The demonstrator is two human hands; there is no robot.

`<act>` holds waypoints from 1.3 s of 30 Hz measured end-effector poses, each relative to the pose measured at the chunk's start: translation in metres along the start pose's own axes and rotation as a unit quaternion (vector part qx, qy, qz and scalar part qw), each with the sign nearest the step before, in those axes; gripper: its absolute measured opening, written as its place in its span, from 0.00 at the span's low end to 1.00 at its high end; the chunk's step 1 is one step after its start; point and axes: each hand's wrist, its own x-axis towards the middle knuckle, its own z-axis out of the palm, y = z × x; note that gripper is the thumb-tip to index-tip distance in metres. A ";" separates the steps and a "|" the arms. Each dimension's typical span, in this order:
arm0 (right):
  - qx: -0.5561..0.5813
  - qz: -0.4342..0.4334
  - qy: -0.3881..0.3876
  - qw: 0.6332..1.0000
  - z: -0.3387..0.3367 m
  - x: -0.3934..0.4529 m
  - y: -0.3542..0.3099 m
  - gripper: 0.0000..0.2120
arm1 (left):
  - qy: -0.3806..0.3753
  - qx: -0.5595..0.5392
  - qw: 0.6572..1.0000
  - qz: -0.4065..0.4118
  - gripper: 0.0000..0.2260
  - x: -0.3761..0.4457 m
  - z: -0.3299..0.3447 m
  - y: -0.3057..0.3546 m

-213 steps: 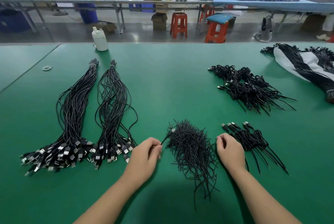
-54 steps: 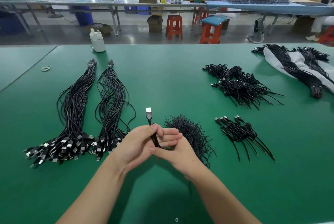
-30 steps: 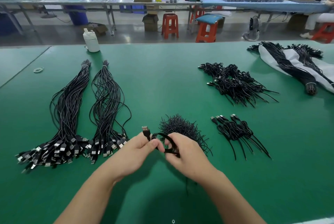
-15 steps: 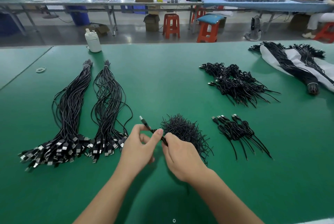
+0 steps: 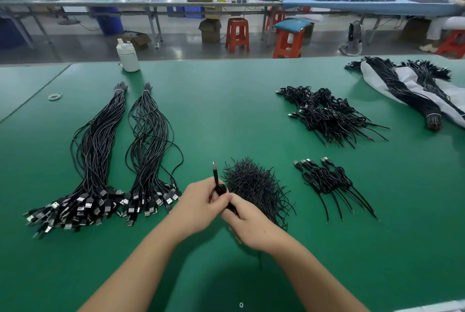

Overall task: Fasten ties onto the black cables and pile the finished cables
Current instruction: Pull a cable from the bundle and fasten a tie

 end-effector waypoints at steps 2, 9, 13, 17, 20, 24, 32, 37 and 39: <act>0.012 -0.002 0.005 1.000 0.001 0.001 0.003 0.18 | -0.008 -0.008 1.000 -0.012 0.07 0.005 -0.001 0.002; 0.020 -0.012 0.068 0.997 -0.008 0.005 0.015 0.16 | -0.101 -0.263 0.956 -0.079 0.07 0.015 0.009 0.003; 0.020 0.055 0.141 0.988 -0.025 0.006 0.032 0.13 | -0.045 -0.273 0.949 -0.150 0.11 0.018 0.024 -0.007; 0.071 0.121 0.193 0.971 -0.043 0.004 0.048 0.14 | -0.021 0.074 0.995 -0.070 0.08 0.007 0.053 -0.015; 0.095 0.151 0.222 0.959 -0.053 0.003 0.057 0.14 | -0.096 0.166 0.980 -0.051 0.17 -0.007 0.075 -0.008; 0.097 0.179 0.223 0.953 -0.055 0.000 0.061 0.14 | -0.179 0.279 0.942 -0.043 0.24 -0.021 0.099 0.005; 0.092 0.195 0.201 0.956 -0.051 -0.005 0.061 0.14 | -0.149 0.292 0.943 -0.052 0.07 -0.013 0.095 -0.004; 0.065 0.190 0.194 0.960 -0.047 -0.006 0.060 0.13 | -0.125 0.295 0.947 0.002 0.07 -0.014 0.084 -0.024; 0.045 0.178 0.195 0.963 -0.045 -0.007 0.059 0.14 | -0.115 0.284 0.952 0.014 0.08 -0.016 0.081 -0.029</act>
